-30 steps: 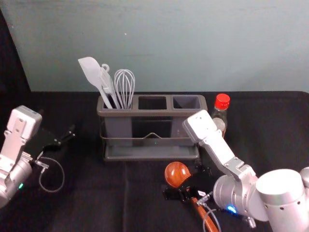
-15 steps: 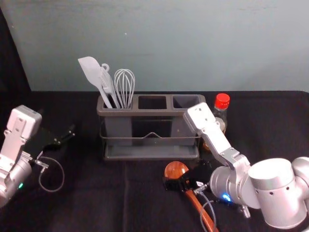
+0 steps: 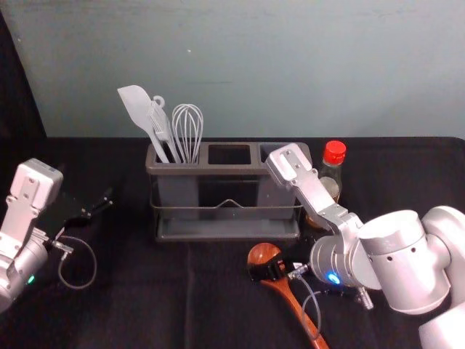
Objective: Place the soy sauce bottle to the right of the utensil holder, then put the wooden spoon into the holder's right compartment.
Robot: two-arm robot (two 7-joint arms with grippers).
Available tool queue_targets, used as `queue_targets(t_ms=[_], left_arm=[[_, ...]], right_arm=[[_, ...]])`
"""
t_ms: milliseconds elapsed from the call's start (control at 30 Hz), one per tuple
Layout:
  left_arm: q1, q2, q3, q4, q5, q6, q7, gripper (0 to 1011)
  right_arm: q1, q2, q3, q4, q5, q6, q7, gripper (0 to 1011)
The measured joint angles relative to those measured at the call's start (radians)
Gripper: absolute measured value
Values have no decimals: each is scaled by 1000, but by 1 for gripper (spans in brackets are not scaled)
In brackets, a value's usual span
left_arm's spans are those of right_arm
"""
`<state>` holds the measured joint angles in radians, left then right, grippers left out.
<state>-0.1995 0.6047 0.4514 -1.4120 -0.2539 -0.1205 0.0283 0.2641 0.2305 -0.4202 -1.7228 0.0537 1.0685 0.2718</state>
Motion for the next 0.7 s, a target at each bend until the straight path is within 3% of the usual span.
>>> queue_targets(t_ms=[700], left_arm=[[0,0,0,0,0,0,0,1011]], right_arm=[[27,-29,-14,64,-42,2,41,1003]])
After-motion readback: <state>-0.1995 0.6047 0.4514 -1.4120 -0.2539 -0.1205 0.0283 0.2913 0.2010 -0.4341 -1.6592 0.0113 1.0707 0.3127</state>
